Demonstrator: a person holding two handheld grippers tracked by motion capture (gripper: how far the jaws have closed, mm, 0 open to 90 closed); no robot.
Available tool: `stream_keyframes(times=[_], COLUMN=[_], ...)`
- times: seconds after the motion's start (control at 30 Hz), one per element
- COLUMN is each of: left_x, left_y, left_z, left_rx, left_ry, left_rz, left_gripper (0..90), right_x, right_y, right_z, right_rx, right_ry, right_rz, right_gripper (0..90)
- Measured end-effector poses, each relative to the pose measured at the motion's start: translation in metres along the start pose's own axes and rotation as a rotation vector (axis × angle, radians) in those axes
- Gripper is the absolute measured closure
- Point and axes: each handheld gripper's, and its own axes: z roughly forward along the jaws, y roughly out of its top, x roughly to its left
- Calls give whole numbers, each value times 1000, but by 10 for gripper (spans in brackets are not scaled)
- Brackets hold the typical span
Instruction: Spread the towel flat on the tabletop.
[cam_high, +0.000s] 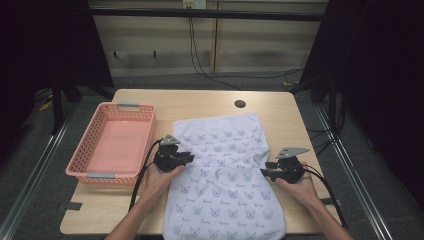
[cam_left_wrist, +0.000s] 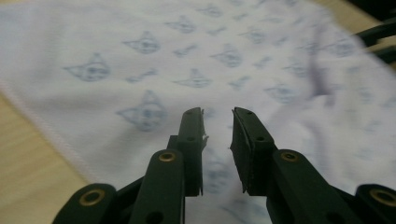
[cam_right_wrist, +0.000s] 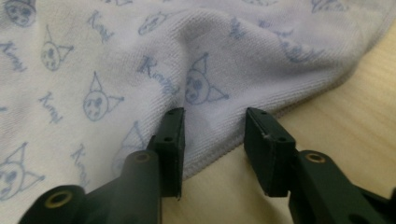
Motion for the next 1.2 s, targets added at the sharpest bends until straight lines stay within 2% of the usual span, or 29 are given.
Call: stream_keyframes(times=[0.03, 0.1, 0.17, 0.2, 0.27, 0.3, 0.33, 0.37, 0.4, 0.43, 0.5, 0.57, 0.6, 0.63, 0.67, 0.73, 0.8, 0.83, 0.87, 0.9, 0.93, 0.97, 1.0, 1.03, 1.07, 1.1, 1.13, 1.2], left_x=[-6, -20, -31, -34, -38, -35, -33, -33, -33, -33, -34, -36, -36, -35, -35, -34, -37, -40, -41, -42, -42, -40, -38, -36, -34, -31, -30, -26], left_y=[-3, -16, -30, -37, -48, -53, -54, -56, -61, -64, -66, -67, -67, -68, -69, -74, -76, -79, -80, -81, -80, -77, -75, -72, -70, -68, -68, -70], left_z=[-3, -8, -14, -16, -20, -23, -27, -31, -35, -38, -40, -41, -42, -43, -44, -48, -52, -53, -55, -57, -58, -60, -60, -59, -59, -57, -56, -53], left_rx=[14, 66, 89, 118, 183, 166, 178, 183, 172, 161, 162, 162, 169, 176, 174, 170, 186, 185, 187, 172, 155, 136, 121, 106, 99, 94, 104, 138], left_ry=[-11, -72, -96, -114, -60, -75, -69, -48, -51, -63, -71, -71, -76, -91, -102, -149, -167, -175, -191, -182, -175, -191, -186, -159, -156, -148, -120, -107], left_rz=[19, 47, 81, 77, 128, 104, 88, 102, 113, 101, 106, 134, 118, 101, 103, 84, 74, 104, 100, 93, 101, 107, 102, 103, 103, 96, 115, 116], left_gripper=[733, 736, 745, 750, 750, 754, 775, 788, 788, 786, 756, 720, 720, 719, 718, 705, 698, 676, 667, 646, 633, 623, 608, 594, 595, 600, 606, 649], right_x=[-1, -1, -1, -3, -7, -9, -11, -12, -12, -11, -5, 3, 6, 13, 19, 29, 37, 40, 42, 45, 46, 46, 47, 48, 47, 48, 49, 49], right_y=[2, 4, 5, 5, 5, 4, 2, 1, -1, -4, -9, -14, -16, -19, -22, -31, -35, -37, -38, -40, -41, -41, -42, -45, -46, -47, -49, -53], right_z=[1, 1, -1, -3, -14, -20, -29, -34, -40, -47, -53, -56, -57, -57, -56, -51, -48, -48, -48, -47, -48, -49, -50, -52, -54, -56, -59, -62], right_rx=[10, 11, 13, 5, -13, -30, -52, -63, -73, -88, -81, -85, -81, -80, -64, -27, 12, 23, 34, 59, 60, 66, 70, 70, 69, 83, 92, 87], right_ry=[-5, -18, -40, -28, -45, -47, -61, -63, -64, -72, -77, -65, -55, -12, 23, 83, 105, 112, 119, 104, 100, 102, 96, 98, 102, 100, 100, 118], right_rz=[-1, 8, -1, 5, 24, 41, 60, 71, 75, 84, 80, 86, 79, 62, 53, 38, 10, 8, -2, -27, -22, -17, -19, -12, -4, 5, 3, 20], right_gripper=[760, 877, 890, 892, 892, 891, 887, 882, 865, 809, 699, 615, 622, 642, 653, 679, 696, 710, 752, 765, 770, 796, 818, 831, 854, 861, 870, 876])
